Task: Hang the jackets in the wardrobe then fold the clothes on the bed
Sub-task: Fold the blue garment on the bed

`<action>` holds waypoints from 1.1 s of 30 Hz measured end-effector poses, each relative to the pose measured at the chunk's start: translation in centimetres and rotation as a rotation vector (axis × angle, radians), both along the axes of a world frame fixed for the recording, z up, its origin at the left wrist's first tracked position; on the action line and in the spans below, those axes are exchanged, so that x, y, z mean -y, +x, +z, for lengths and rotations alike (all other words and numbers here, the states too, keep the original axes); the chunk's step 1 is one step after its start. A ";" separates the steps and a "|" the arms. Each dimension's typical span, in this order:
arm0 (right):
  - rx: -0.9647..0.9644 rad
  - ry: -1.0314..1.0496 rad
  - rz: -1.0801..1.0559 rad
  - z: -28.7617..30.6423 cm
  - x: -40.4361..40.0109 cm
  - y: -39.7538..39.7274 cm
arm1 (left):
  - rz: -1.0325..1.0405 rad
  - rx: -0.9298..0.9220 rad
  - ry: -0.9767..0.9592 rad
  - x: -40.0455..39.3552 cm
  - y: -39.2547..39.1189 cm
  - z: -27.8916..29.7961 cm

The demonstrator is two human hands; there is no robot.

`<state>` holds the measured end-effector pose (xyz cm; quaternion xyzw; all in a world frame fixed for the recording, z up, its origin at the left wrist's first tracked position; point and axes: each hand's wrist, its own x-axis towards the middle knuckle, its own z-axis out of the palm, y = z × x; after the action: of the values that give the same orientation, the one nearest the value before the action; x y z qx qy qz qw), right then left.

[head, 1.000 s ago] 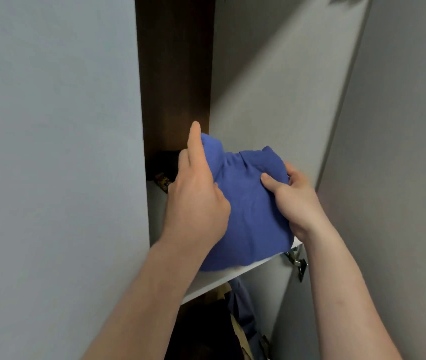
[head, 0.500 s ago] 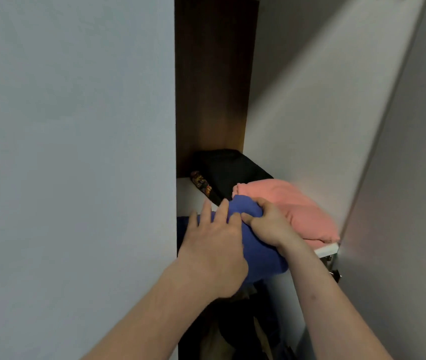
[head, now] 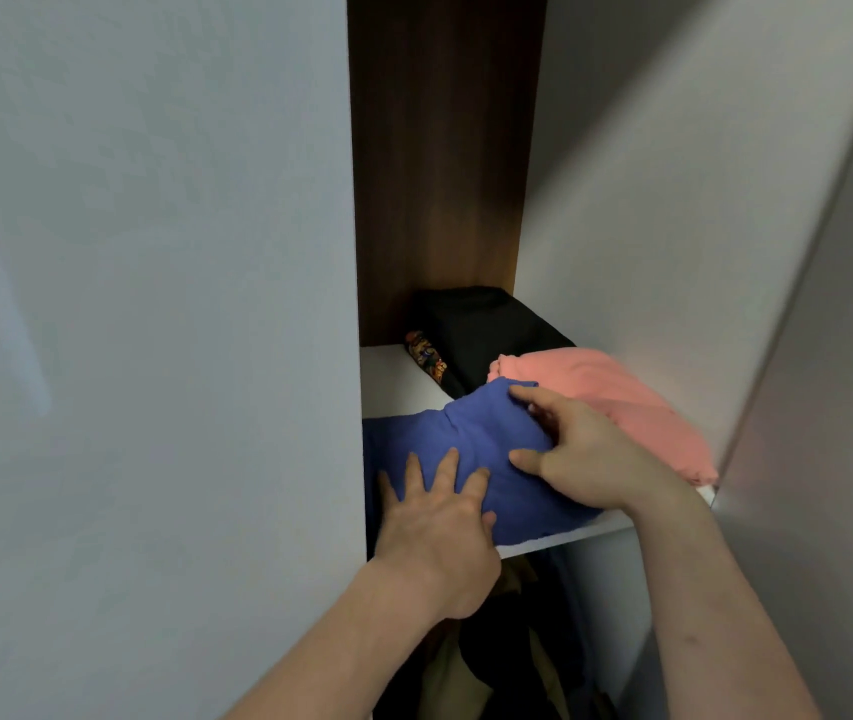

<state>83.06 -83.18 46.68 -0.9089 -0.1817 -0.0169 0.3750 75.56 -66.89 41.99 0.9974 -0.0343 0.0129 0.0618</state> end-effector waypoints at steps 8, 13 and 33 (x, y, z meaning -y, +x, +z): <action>-0.088 -0.243 0.157 -1.5 0.0 -0.2 | 0.033 0.033 0.037 -0.1 0.8 0.1; -0.051 -0.231 0.149 -3.2 -0.9 0.5 | -0.036 0.142 0.114 0.6 -2.2 -1.5; 0.016 -0.004 0.109 -3.2 0.8 0.5 | 0.020 0.271 -0.102 -0.1 0.5 -3.7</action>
<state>83.57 -84.02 43.43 -0.8982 -0.2337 -0.0034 0.3723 76.06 -66.76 38.29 0.9823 -0.0318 0.1500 0.1071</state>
